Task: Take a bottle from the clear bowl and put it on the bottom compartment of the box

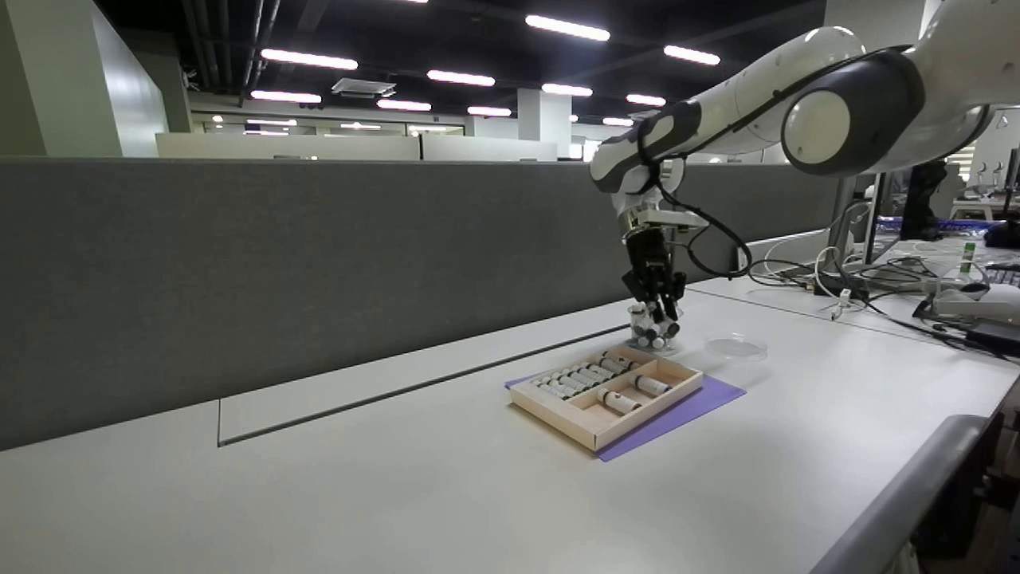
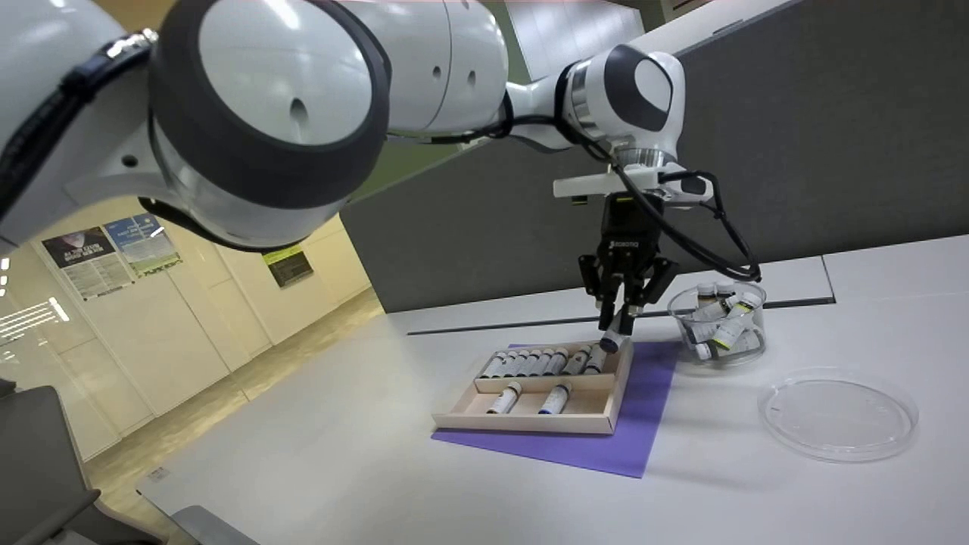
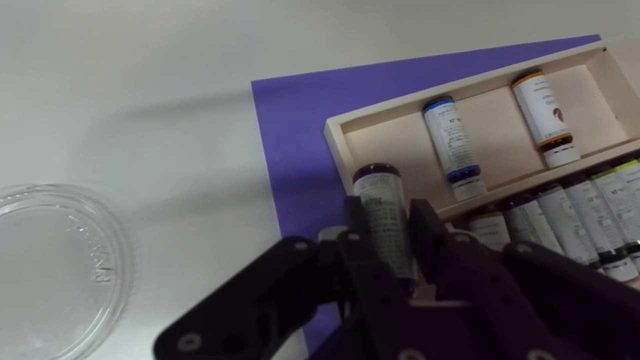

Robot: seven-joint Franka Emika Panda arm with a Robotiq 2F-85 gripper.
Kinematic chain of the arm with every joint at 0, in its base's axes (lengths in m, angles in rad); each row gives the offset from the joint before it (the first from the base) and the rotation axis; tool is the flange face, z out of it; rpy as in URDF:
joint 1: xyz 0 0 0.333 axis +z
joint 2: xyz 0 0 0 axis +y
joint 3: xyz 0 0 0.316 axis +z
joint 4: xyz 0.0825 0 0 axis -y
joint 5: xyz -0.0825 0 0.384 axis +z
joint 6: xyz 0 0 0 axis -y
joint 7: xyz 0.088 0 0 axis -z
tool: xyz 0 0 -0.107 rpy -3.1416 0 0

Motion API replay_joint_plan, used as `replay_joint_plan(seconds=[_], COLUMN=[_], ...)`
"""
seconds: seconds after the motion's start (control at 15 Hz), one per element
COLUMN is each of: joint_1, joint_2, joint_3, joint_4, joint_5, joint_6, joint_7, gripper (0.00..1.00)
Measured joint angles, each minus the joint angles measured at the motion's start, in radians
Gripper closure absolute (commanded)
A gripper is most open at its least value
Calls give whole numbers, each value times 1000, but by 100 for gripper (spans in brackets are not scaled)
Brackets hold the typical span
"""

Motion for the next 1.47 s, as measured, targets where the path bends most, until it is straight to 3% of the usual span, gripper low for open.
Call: replay_joint_plan(seconds=[0.47,1.47], joint_1=[38,98], joint_2=[73,85], joint_3=[0,0], joint_4=[1,-1], joint_5=[-40,-57], joint_6=[1,-23], joint_7=[-22,-90], gripper=[95,95])
